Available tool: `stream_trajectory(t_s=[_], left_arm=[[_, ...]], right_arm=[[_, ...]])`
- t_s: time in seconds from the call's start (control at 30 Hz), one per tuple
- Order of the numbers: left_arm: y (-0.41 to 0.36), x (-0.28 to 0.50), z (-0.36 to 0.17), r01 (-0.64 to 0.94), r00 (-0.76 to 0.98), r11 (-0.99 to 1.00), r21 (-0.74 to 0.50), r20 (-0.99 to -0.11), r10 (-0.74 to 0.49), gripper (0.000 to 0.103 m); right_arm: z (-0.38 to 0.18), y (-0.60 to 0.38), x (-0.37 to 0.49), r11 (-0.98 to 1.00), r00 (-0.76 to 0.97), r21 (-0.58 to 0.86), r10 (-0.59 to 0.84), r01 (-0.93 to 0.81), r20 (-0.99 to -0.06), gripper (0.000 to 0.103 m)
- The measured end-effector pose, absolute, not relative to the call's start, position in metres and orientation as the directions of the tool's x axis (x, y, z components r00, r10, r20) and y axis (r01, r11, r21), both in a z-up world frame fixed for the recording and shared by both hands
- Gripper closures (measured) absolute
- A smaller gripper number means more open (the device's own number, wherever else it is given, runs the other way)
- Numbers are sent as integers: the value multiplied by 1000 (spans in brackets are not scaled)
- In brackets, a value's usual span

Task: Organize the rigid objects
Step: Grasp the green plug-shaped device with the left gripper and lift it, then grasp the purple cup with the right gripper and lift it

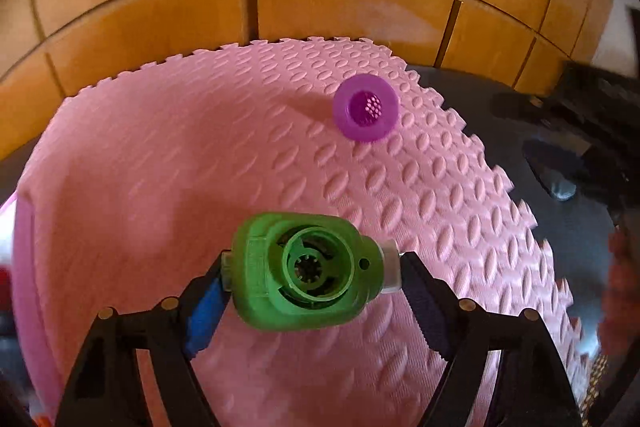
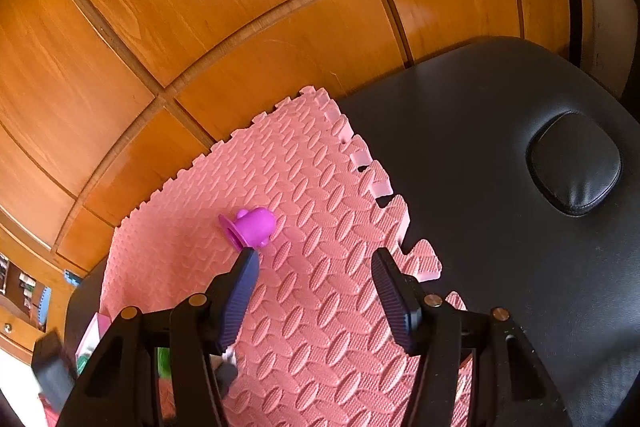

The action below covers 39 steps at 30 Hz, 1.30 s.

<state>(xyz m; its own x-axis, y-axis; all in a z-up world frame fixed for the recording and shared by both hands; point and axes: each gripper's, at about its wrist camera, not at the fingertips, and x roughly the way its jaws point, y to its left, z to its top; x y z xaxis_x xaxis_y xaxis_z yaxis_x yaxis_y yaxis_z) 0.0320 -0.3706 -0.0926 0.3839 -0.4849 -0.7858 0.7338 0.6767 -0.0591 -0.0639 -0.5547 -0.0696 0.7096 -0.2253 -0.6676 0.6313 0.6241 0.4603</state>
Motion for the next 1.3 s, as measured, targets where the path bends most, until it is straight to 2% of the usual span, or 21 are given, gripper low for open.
stream_trajectory(t_s=[0.27,0.33,0.57,0.83,1.3], left_arm=[[-323,-3,-102,710,437,702,-54,-748,-499,21],[-319,-7,-103,713,470,701,-20,-729,-498,21],[-317,1,-107,721,423,688,-87,-731,-536,25],[-315,1,-108,722,412,683,-108,-726,-550,25],[-314,3,-108,721,399,680,-134,-722,-565,25]], right_arm=[[-74,-549,-57,652,700,446,-186,613,-689,44],[-75,-546,-54,664,696,437,-177,607,-696,44],[-81,-538,-45,700,676,394,-172,596,-716,44],[-80,-523,-32,758,676,349,-160,551,-719,44],[-78,-525,67,909,584,87,-186,407,-790,38]])
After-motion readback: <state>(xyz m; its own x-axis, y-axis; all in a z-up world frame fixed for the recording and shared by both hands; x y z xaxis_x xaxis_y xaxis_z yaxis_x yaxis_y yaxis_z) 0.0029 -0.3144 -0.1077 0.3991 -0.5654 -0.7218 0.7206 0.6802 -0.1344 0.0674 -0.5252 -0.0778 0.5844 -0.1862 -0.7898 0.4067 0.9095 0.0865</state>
